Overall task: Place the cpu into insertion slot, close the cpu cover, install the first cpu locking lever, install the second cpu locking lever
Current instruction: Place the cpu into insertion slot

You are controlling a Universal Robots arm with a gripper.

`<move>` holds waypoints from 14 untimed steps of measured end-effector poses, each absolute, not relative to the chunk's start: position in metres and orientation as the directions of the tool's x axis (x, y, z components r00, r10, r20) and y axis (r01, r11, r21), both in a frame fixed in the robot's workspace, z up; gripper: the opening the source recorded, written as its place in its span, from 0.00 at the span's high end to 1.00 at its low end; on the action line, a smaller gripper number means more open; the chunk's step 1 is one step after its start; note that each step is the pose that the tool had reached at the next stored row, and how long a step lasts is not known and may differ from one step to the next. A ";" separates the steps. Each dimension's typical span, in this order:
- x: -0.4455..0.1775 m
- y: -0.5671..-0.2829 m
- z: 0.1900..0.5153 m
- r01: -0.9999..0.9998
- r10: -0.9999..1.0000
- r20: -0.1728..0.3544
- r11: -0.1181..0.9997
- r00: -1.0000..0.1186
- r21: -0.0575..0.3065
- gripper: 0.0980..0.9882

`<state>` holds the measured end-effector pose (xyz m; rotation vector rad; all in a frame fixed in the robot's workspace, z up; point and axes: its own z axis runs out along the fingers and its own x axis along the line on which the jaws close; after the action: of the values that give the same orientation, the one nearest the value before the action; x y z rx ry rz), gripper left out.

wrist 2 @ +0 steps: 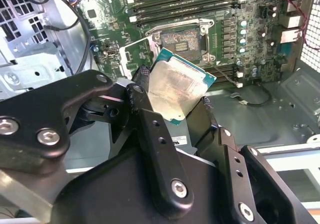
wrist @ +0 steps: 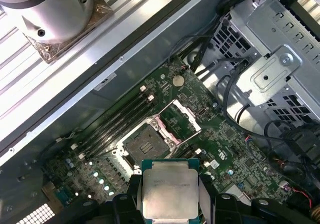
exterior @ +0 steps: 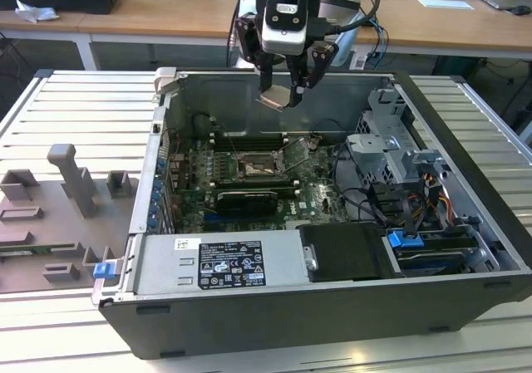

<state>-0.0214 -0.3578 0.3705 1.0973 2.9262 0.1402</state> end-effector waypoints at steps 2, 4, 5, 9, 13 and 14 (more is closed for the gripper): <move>-0.021 -0.358 0.370 0.663 0.665 0.019 0.743 -0.747 0.089 0.50; -0.021 -0.358 0.370 0.672 0.673 0.019 0.736 -0.739 0.089 0.50; -0.021 -0.358 0.370 0.676 0.677 0.019 0.732 -0.736 0.088 0.50; -0.021 -0.358 0.370 0.701 0.702 0.019 0.708 -0.711 0.088 0.50; -0.021 -0.358 0.369 0.721 0.722 0.019 0.687 -0.691 0.088 0.50; -0.021 -0.358 0.369 0.727 0.729 0.019 0.681 -0.685 0.088 0.50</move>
<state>-0.0214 -0.3578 0.3692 1.2400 2.8638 0.1385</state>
